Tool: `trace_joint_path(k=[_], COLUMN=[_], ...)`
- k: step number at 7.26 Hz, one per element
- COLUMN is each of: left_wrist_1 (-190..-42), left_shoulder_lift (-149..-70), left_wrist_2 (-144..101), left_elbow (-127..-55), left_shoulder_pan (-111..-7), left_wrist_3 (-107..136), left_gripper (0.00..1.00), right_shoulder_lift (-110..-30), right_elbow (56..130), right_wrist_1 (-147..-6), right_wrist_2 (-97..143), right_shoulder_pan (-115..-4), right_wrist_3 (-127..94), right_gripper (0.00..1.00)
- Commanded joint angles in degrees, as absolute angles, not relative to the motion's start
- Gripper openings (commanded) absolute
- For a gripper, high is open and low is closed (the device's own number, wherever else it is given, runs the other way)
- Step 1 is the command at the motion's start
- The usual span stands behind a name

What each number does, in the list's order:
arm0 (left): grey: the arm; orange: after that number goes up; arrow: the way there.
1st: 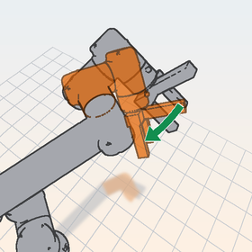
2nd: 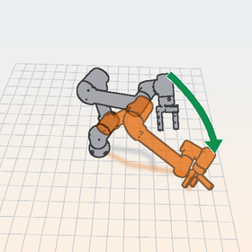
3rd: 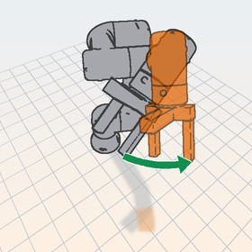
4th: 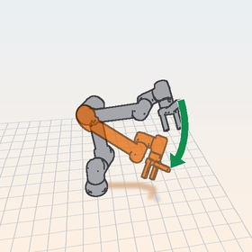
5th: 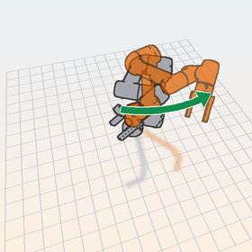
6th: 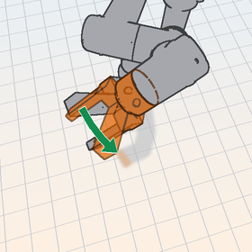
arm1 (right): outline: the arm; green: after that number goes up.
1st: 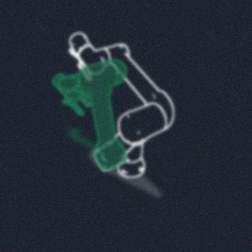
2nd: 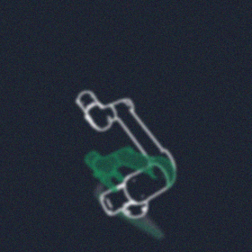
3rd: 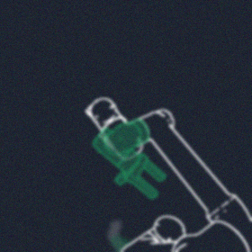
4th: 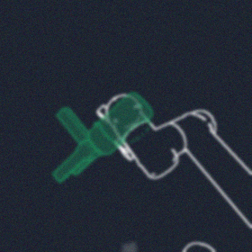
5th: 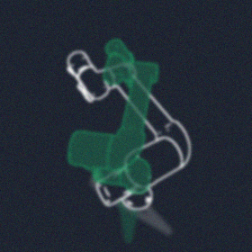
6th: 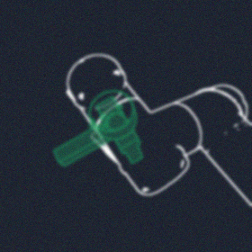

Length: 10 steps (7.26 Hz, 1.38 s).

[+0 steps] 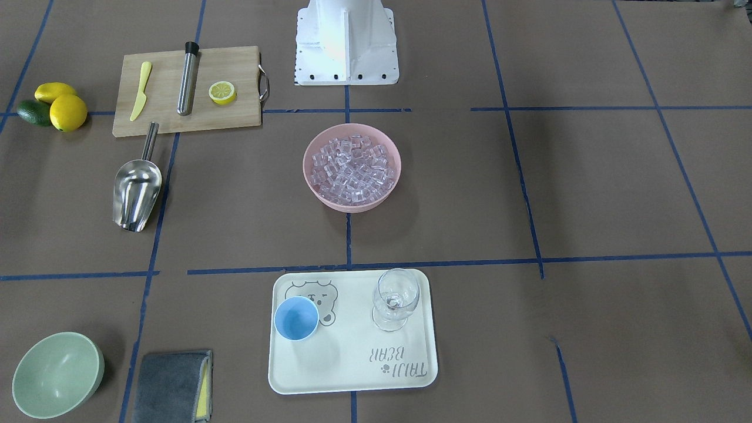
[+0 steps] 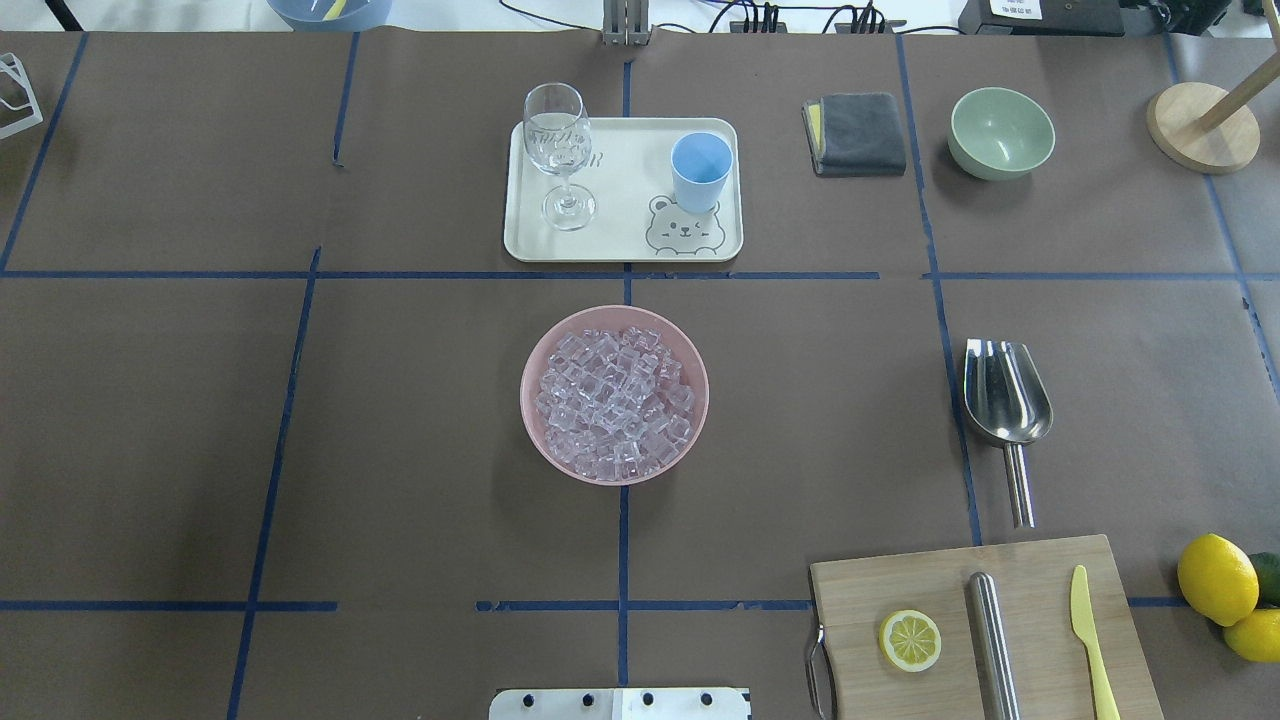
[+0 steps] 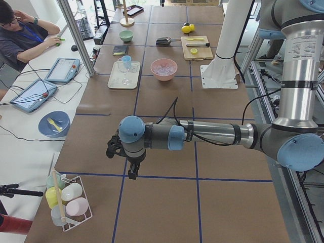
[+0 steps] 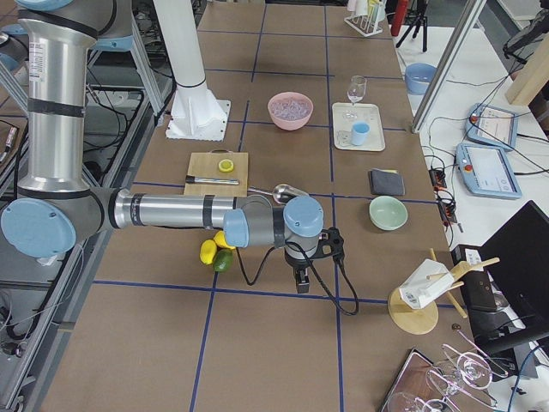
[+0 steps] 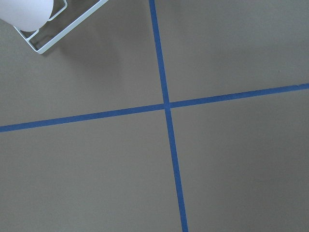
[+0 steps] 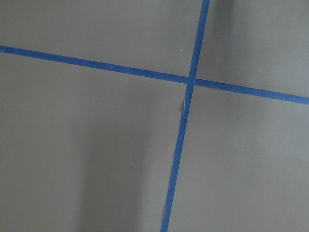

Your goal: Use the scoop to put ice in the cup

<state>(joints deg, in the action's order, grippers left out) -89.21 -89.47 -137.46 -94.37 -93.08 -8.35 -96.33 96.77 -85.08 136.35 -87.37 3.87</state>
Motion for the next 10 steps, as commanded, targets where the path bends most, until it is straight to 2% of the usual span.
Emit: trace_joint_path(k=[1, 8, 10], left_wrist_1=[-89.2, -89.3, -97.2], left_shoulder_lift=[-89.6, -90.3, -90.5], left_wrist_2=[-136.9, -133.1, -133.2], left_elbow=[-94.5, -96.1, -95.5], left_shoulder_pan=[-93.0, -91.9, -92.0], left_wrist_3=[-8.3, -8.2, -8.3], left_gripper=[1.0, 1.0, 1.0], right_shoulder_lift=[-96.3, -95.7, -95.5], right_elbow=[96.8, 98.2, 98.0], right_wrist_1=[-85.1, -85.0, -85.2], right_wrist_2=[136.3, 136.5, 136.8], right_shoulder_pan=[-87.4, -87.4, -87.4], right_wrist_3=[3.8, 3.4, 2.9], right_gripper=[1.0, 1.0, 1.0])
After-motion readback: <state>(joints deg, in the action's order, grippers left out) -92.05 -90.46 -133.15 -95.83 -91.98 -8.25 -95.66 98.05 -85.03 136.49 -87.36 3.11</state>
